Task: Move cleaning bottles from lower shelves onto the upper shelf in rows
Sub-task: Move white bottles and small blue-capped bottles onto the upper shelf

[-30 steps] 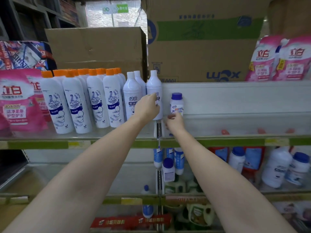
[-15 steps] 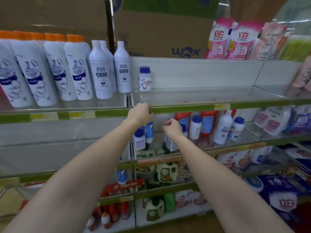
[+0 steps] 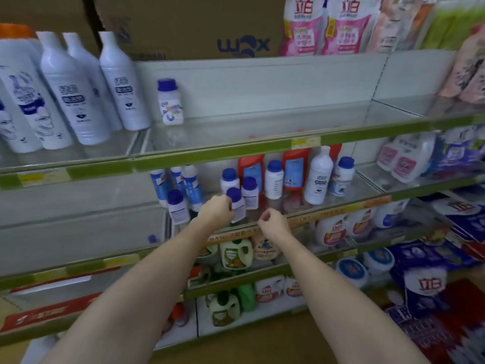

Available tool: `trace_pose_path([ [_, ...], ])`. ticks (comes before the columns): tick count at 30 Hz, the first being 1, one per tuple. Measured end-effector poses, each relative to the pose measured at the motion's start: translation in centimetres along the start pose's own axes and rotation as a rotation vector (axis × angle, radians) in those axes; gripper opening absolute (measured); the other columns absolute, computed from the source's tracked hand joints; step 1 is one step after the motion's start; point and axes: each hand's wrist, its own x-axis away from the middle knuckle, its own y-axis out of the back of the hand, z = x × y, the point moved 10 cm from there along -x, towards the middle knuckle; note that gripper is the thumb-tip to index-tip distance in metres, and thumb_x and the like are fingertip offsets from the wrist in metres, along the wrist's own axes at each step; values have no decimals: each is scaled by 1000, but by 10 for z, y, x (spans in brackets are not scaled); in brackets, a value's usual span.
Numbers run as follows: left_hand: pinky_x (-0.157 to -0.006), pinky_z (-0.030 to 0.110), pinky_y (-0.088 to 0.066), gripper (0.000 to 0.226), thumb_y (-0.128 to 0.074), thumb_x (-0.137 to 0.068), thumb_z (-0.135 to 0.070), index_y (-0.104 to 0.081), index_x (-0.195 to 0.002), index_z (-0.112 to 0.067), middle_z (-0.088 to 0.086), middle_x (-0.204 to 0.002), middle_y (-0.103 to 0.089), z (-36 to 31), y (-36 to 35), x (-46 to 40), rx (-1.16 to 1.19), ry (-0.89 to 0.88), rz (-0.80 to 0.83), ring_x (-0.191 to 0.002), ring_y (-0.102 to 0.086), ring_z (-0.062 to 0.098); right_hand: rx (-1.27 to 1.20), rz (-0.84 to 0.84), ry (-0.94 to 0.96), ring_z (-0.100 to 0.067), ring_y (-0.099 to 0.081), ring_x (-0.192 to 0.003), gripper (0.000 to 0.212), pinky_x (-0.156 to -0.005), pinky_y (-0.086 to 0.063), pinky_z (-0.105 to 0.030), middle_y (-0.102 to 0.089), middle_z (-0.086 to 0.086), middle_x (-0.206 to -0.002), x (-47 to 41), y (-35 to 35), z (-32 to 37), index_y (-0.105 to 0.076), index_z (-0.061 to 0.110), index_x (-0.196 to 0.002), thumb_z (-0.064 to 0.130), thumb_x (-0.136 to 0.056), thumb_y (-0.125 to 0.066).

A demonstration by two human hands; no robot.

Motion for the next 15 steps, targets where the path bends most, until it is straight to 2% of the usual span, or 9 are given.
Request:
trace_pose_path([
  [3, -66, 35, -48, 16, -52, -95, -21, -53, -80, -17, 5, -85, -61, -36, -43, -24, -14, -3, 61, -75, -58, 21, 129, 25, 32, -24, -61, -88, 15, -76, -49, -33, -65, -2, -88, -15, 37, -45, -55, 22, -79, 15, -89, -62],
  [6, -71, 33, -48, 10, -52, -96, -25, -55, -91, -17, 6, -95, -63, -69, -79, -46, -55, -10, 104, -85, -59, 22, 219, 46, 15, -26, -63, -94, 10, -77, -49, -33, -64, -2, -91, -33, 75, -93, -57, 19, -82, 16, -90, -62],
  [10, -78, 41, -55, 7, -54, -94, -26, -57, -92, -20, 6, -99, -66, -112, -106, -73, -4, -5, 109, -91, -63, 26, 233, 13, -8, -28, -62, -96, 7, -78, -45, -30, -65, -6, -95, -64, 125, -136, -56, 19, -89, 17, -93, -62],
  [13, -72, 36, -50, 4, -56, -91, -24, -55, -87, -25, 3, -97, -68, -141, -116, -91, 62, -18, 91, -89, -63, 25, 226, 9, -2, -26, -63, -89, 9, -77, -51, -34, -65, -3, -90, -87, 146, -151, -56, 22, -89, 17, -92, -62],
  [15, -69, 33, -46, 7, -56, -92, -23, -55, -86, -24, 1, -93, -65, -154, -122, -101, 80, 7, 79, -86, -61, 23, 243, 18, 16, -23, -62, -87, 8, -76, -50, -33, -64, -2, -91, -100, 152, -156, -55, 23, -91, 18, -94, -61],
])
